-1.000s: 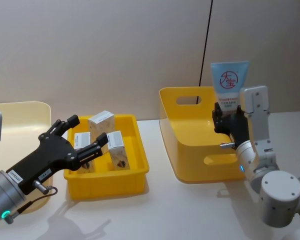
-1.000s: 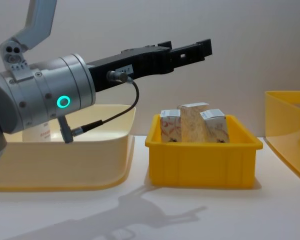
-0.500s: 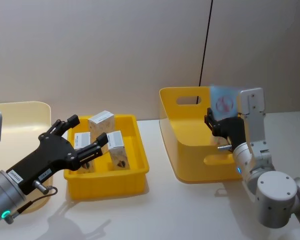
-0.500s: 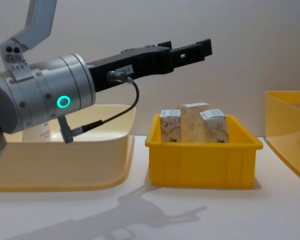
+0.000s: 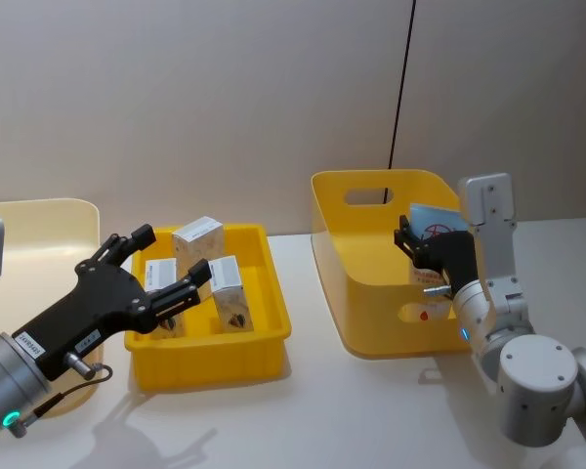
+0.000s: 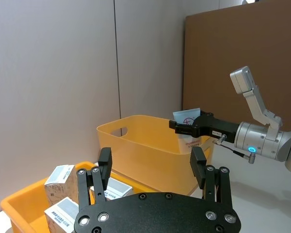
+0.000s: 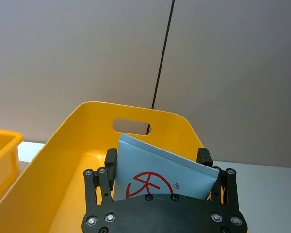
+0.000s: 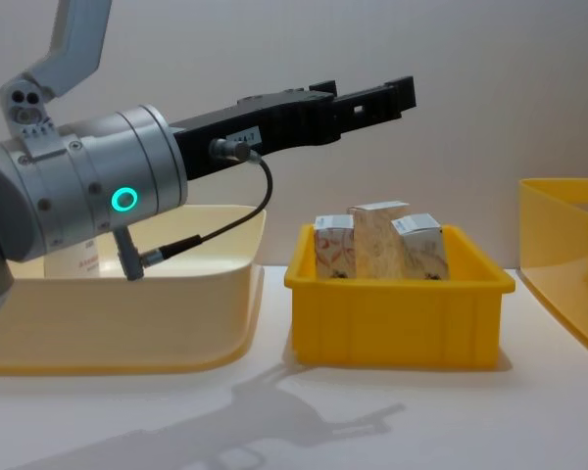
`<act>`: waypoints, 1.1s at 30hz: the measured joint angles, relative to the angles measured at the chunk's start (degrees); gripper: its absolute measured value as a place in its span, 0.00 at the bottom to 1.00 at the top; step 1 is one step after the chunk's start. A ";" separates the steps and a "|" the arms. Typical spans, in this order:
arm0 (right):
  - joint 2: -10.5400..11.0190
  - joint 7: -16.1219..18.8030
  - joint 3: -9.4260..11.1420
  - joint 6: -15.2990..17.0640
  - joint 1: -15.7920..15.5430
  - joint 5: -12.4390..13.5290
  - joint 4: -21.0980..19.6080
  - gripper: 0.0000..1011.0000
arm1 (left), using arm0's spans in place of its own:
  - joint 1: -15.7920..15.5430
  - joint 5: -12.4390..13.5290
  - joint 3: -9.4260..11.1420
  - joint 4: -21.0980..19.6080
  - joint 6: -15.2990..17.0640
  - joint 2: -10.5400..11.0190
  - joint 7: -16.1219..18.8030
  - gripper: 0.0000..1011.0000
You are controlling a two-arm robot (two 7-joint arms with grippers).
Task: Bimanual collaborative sorting of washing and personal care products
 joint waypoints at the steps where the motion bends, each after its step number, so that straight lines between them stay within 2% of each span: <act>1: -0.02 0.00 0.01 0.00 0.00 -0.01 0.01 0.99 | 0.00 0.00 0.00 0.00 0.00 0.00 0.00 0.99; 6: -0.08 0.05 0.10 -0.68 -0.03 -0.02 0.01 0.99 | 0.00 0.00 0.00 0.00 0.00 0.00 0.00 0.99; 14: -0.28 0.74 0.42 -4.21 -0.32 0.14 -0.42 0.99 | 0.00 0.00 0.00 0.00 0.00 0.00 0.00 0.99; 23: -0.65 1.64 1.06 -9.21 -0.72 0.52 -2.61 0.99 | 0.00 0.00 0.00 0.00 0.00 0.00 0.00 0.99; 33: -0.98 2.56 1.62 -11.75 -1.24 0.84 -4.72 0.99 | 0.00 0.00 0.00 0.00 0.00 0.00 0.00 0.99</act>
